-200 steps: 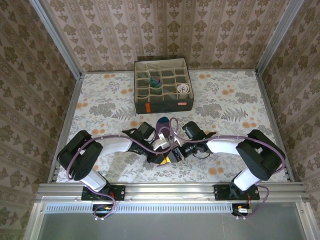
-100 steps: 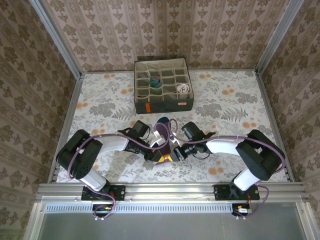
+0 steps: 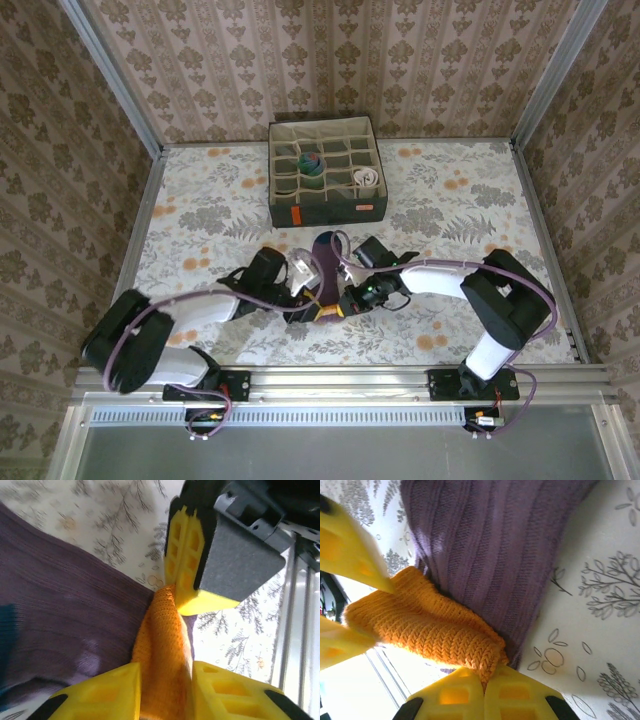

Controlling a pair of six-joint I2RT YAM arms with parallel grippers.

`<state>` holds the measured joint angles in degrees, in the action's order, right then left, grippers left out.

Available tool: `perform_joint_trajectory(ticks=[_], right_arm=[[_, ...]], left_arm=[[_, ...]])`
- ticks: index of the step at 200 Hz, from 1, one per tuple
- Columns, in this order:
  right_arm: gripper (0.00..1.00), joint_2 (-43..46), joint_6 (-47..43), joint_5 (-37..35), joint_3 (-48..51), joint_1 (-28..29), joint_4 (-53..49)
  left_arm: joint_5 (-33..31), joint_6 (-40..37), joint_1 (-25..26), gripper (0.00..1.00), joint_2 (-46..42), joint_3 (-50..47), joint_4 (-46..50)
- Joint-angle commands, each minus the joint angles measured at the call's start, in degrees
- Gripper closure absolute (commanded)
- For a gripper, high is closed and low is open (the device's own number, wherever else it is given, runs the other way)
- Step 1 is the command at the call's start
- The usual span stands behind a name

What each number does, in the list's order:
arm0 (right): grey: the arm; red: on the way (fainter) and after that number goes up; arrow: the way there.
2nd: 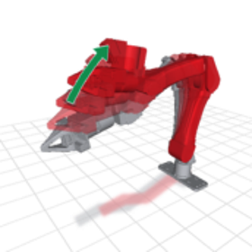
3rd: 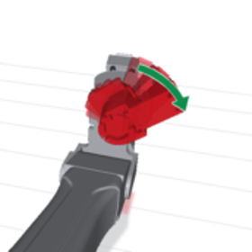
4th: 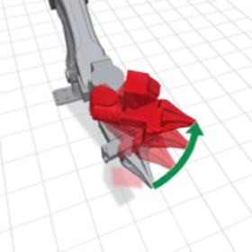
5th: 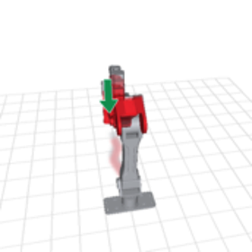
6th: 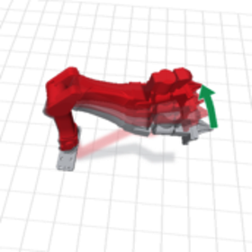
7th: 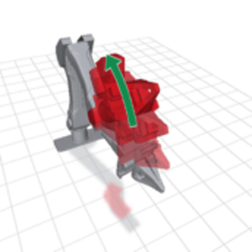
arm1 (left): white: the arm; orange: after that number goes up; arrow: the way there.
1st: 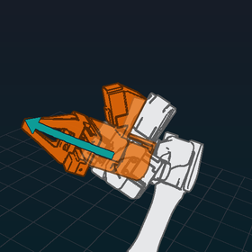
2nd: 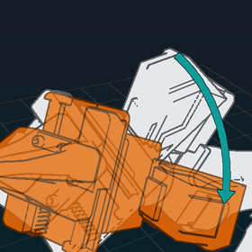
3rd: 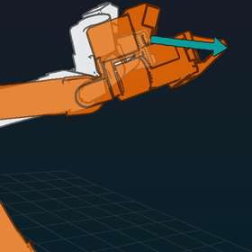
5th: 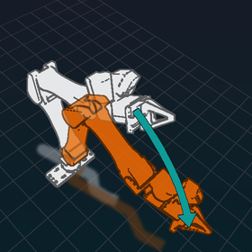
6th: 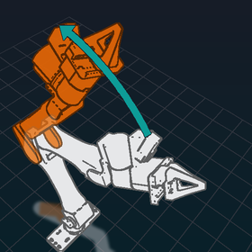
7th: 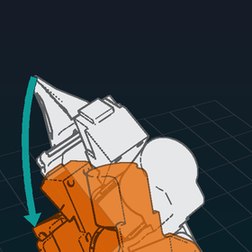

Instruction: Roll the socks

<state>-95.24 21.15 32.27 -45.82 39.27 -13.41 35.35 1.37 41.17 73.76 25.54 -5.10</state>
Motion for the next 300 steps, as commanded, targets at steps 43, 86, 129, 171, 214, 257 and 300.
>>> perform_joint_trajectory(ticks=[43, 86, 129, 171, 214, 257, 300], right_arm=[[1.0, -3.5, -0.2, -6.8, -5.3, -0.2, -12.0], [1.0, -5.8, -1.3, -5.9, -7.6, 0.0, -12.4], [1.0, -7.9, -0.8, -4.7, -9.3, 0.1, -13.1], [1.0, -8.5, -2.0, -5.4, -10.6, 0.5, -15.0], [1.0, -7.2, -1.8, -6.3, -11.0, 0.5, -15.3], [0.82, -2.1, -0.5, -7.5, -9.5, 0.6, -10.2], [0.7, 9.7, -9.2, -12.9, -6.6, 2.9, -6.1]], left_arm=[[-27.0, 1.5, 9.8, 0.53, -22.8, -10.5, -7.7], [-22.4, 6.2, 10.9, 0.5, -13.2, -8.9, -11.8], [-15.9, 8.0, 10.8, 0.63, 0.9, -3.4, -15.1], [-14.1, 9.6, 7.8, 0.9, 3.2, -3.6, -16.2], [-8.5, 10.2, 2.1, 1.0, 5.6, -2.0, -8.4], [-4.3, 12.2, -0.4, 1.0, 10.5, -2.9, -7.1], [-2.1, 13.6, -1.4, 1.0, 15.3, -2.4, -9.0]])
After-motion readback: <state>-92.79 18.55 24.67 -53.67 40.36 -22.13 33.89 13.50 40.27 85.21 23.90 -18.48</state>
